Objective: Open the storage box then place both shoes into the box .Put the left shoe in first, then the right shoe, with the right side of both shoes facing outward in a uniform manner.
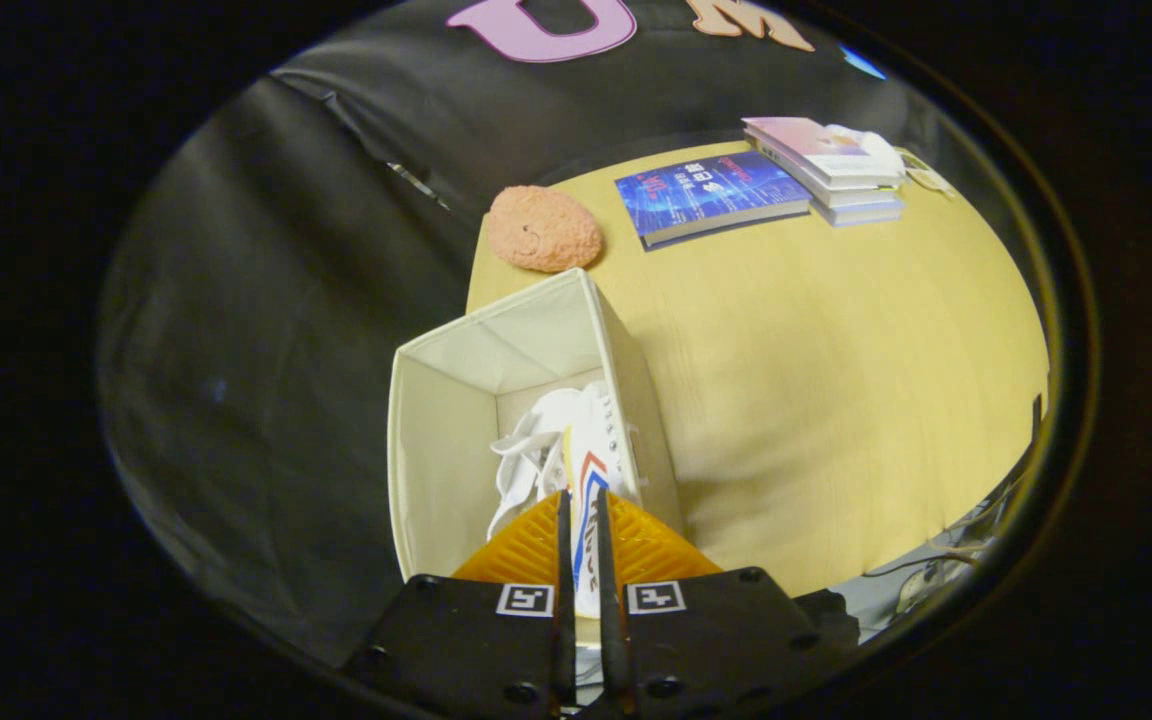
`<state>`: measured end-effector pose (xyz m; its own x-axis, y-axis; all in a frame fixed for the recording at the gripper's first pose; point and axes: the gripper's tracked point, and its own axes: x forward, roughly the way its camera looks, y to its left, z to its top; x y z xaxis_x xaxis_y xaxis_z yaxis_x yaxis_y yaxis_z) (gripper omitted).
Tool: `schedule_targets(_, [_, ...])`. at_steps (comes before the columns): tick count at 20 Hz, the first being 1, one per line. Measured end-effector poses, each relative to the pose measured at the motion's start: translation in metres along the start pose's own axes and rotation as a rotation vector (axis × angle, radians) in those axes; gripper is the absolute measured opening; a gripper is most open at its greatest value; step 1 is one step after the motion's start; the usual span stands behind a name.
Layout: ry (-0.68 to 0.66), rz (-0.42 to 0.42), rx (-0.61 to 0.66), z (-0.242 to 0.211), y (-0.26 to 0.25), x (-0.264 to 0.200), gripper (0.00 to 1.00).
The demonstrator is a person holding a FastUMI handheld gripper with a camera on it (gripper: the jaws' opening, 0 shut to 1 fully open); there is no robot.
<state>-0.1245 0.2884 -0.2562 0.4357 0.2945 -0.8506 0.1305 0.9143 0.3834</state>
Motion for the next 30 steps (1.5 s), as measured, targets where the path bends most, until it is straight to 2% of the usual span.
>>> schedule_targets(7, [-0.076, 0.056, 0.050, 0.034, -0.008, -0.020, 0.12])
schedule_targets(14, [-0.352, 0.089, 0.056, 0.118, -0.036, -0.072, 0.13])
schedule_targets(18, [-0.631, 0.067, 0.001, 0.191, -0.058, -0.141, 0.12])
schedule_targets(23, [-1.006, 0.027, -0.076, 0.266, -0.075, -0.255, 0.12])
schedule_targets(27, [-1.196, -0.017, -0.137, 0.303, -0.090, -0.332, 0.12])
schedule_targets(30, [-1.303, -0.077, -0.184, 0.328, -0.106, -0.374, 0.12])
